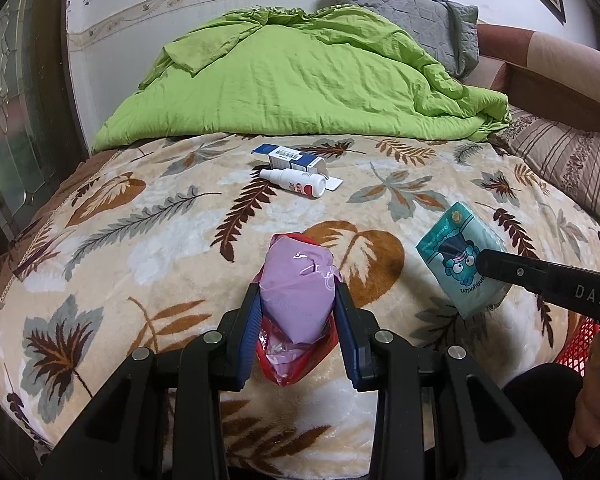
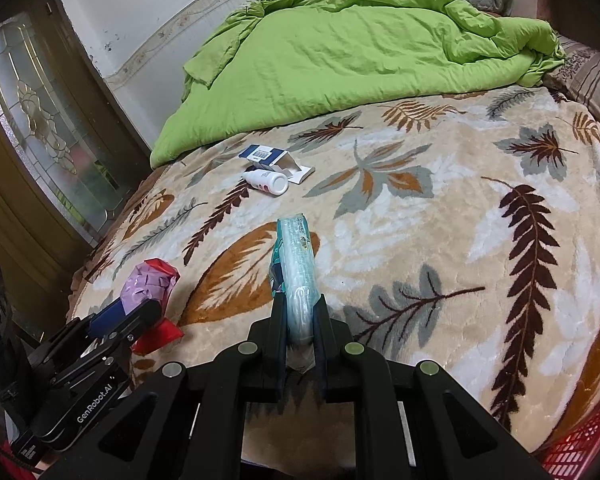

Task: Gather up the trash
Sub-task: 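Lift the pink wrapper with the left tool while the right tool lifts the teal box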

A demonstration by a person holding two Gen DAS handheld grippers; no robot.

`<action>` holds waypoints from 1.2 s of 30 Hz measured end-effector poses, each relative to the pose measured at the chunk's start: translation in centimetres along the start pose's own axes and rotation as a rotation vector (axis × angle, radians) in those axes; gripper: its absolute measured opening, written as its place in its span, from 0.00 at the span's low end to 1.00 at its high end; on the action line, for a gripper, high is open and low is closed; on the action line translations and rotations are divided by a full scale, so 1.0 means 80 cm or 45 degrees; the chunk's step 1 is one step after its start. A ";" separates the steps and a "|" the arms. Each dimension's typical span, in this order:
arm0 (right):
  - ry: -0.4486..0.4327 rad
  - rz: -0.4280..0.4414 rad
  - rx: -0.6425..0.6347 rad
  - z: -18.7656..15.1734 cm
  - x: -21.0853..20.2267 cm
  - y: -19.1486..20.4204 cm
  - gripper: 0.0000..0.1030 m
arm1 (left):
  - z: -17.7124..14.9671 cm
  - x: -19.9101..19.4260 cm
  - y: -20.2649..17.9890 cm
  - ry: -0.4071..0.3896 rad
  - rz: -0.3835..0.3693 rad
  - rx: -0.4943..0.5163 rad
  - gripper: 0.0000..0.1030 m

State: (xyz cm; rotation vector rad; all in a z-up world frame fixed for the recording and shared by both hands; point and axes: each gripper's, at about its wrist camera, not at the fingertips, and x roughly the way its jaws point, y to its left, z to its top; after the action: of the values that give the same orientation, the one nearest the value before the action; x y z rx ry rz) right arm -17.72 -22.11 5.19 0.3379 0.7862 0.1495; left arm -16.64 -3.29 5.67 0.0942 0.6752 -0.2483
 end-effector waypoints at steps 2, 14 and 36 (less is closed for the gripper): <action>0.002 0.000 0.002 0.000 0.001 0.000 0.12 | 0.001 0.000 -0.001 0.000 0.000 0.002 0.33; -0.006 0.002 0.034 -0.005 -0.016 -0.001 0.12 | 0.001 -0.002 -0.006 -0.004 -0.007 0.023 0.33; -0.034 0.022 0.051 -0.004 -0.039 0.000 0.12 | 0.002 -0.008 -0.015 -0.012 -0.014 0.050 0.33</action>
State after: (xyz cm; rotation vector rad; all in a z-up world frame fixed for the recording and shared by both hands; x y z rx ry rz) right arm -20.15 -22.85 7.09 0.3843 0.7609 0.1455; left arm -17.29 -4.33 6.19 0.1271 0.6614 -0.2727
